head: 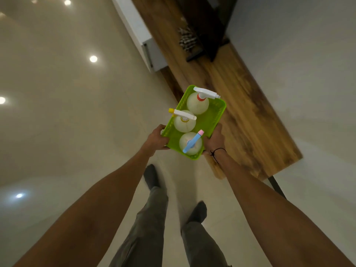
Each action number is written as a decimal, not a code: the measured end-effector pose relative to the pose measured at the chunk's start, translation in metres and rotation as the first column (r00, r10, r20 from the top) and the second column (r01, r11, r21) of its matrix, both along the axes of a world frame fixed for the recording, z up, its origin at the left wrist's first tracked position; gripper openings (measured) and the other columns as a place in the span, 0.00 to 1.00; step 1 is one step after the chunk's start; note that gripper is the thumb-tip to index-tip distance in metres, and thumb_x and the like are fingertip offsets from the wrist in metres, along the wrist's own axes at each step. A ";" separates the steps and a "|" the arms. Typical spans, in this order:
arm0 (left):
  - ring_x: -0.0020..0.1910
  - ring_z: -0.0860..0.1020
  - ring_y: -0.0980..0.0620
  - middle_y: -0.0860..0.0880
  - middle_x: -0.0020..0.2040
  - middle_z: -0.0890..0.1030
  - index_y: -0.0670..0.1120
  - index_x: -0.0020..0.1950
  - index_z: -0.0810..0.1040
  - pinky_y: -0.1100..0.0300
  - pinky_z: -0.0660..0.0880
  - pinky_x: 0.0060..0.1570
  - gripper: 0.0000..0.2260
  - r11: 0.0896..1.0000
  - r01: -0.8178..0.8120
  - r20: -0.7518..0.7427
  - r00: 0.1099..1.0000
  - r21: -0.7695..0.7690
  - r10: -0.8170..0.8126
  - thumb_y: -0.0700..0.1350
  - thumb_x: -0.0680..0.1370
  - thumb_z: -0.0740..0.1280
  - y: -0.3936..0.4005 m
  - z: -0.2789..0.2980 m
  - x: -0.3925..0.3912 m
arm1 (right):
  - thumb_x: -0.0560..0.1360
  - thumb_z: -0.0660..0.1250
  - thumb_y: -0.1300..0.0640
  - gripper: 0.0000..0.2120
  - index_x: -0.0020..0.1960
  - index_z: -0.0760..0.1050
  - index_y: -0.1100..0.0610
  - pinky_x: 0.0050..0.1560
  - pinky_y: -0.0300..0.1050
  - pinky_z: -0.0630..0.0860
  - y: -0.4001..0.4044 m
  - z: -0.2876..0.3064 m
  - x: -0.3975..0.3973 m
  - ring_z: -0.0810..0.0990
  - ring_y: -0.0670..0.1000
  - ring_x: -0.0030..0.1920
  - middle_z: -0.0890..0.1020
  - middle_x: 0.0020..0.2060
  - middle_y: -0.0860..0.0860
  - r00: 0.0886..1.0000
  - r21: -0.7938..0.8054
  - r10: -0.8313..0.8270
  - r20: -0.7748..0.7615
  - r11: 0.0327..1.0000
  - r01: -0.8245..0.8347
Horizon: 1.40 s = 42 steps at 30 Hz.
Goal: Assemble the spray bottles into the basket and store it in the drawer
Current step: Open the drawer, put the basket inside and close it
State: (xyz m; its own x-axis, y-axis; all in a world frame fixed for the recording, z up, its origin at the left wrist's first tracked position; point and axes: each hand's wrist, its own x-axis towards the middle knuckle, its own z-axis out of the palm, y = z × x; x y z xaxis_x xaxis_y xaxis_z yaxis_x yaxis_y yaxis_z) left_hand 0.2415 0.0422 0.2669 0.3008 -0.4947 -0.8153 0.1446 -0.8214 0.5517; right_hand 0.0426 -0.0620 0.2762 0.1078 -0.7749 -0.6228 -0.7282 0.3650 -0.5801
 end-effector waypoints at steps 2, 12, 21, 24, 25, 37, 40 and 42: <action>0.62 0.82 0.35 0.35 0.65 0.78 0.45 0.72 0.71 0.37 0.83 0.57 0.23 1.000 -0.010 0.018 1.000 0.005 0.010 0.33 0.77 0.64 0.008 -0.003 0.032 | 0.78 0.67 0.62 0.26 0.72 0.61 0.57 0.51 0.64 0.82 -0.005 0.002 0.036 0.82 0.67 0.54 0.81 0.55 0.62 0.998 0.005 0.065 -0.008 0.998 -0.065; 0.48 0.82 0.43 0.44 0.51 0.78 0.50 0.75 0.69 0.41 0.86 0.49 0.30 0.998 0.044 0.074 0.996 -0.040 -0.041 0.30 0.75 0.63 0.020 0.021 0.175 | 0.79 0.67 0.61 0.26 0.72 0.61 0.53 0.47 0.71 0.82 -0.031 0.023 0.195 0.79 0.68 0.60 0.74 0.64 0.62 0.967 0.070 0.247 -0.054 0.967 -0.243; 0.58 0.83 0.39 0.38 0.60 0.83 0.48 0.77 0.70 0.39 0.83 0.54 0.25 0.993 -0.021 0.247 0.968 -0.116 0.049 0.38 0.80 0.67 -0.010 0.023 0.253 | 0.78 0.69 0.57 0.27 0.73 0.62 0.53 0.61 0.69 0.78 -0.077 0.012 0.291 0.77 0.69 0.64 0.75 0.66 0.63 0.892 0.083 0.444 -0.089 0.895 -0.438; 0.59 0.82 0.39 0.38 0.61 0.81 0.51 0.79 0.67 0.37 0.85 0.48 0.25 0.992 -0.041 0.240 0.968 -0.121 0.069 0.39 0.82 0.64 -0.029 0.015 0.270 | 0.78 0.70 0.53 0.33 0.79 0.59 0.51 0.63 0.61 0.78 -0.097 -0.002 0.315 0.77 0.66 0.65 0.75 0.66 0.63 0.858 0.086 0.504 -0.098 0.863 -0.498; 0.59 0.81 0.39 0.38 0.62 0.80 0.52 0.80 0.66 0.37 0.85 0.45 0.27 0.991 -0.049 0.227 0.971 -0.124 0.077 0.39 0.82 0.63 -0.034 0.011 0.275 | 0.78 0.70 0.53 0.34 0.79 0.59 0.51 0.62 0.59 0.78 -0.104 -0.007 0.322 0.77 0.66 0.65 0.75 0.65 0.64 0.849 0.095 0.520 -0.097 0.854 -0.512; 0.54 0.83 0.34 0.37 0.59 0.81 0.55 0.82 0.60 0.35 0.85 0.45 0.33 0.965 -0.262 0.132 0.956 -0.013 0.261 0.37 0.79 0.66 -0.082 -0.064 0.302 | 0.78 0.65 0.61 0.28 0.75 0.60 0.50 0.59 0.61 0.80 -0.174 -0.087 0.390 0.80 0.68 0.57 0.77 0.57 0.64 0.652 0.202 0.738 -0.172 0.674 -0.710; 0.56 0.83 0.35 0.38 0.60 0.82 0.56 0.82 0.60 0.41 0.84 0.53 0.35 0.949 -0.314 0.131 0.942 0.020 0.309 0.41 0.77 0.68 -0.081 -0.105 0.304 | 0.78 0.63 0.63 0.27 0.74 0.61 0.50 0.53 0.55 0.81 -0.177 -0.131 0.406 0.81 0.66 0.53 0.74 0.45 0.55 0.611 0.221 0.771 -0.178 0.637 -0.739; 0.55 0.83 0.36 0.38 0.59 0.82 0.56 0.82 0.59 0.42 0.84 0.52 0.37 0.941 -0.335 0.120 0.937 0.040 0.329 0.45 0.73 0.67 -0.079 -0.138 0.309 | 0.78 0.61 0.64 0.27 0.73 0.61 0.49 0.53 0.55 0.80 -0.176 -0.165 0.415 0.80 0.65 0.52 0.73 0.45 0.54 0.588 0.228 0.788 -0.180 0.615 -0.755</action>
State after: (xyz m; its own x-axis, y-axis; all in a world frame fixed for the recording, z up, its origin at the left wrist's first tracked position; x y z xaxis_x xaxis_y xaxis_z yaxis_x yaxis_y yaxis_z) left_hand 0.5505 -0.0370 0.1287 0.5293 -0.3032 -0.7924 0.3557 -0.7686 0.5317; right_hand 0.4577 -0.2382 0.1113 0.4677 -0.3929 -0.7918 -0.8722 -0.3505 -0.3413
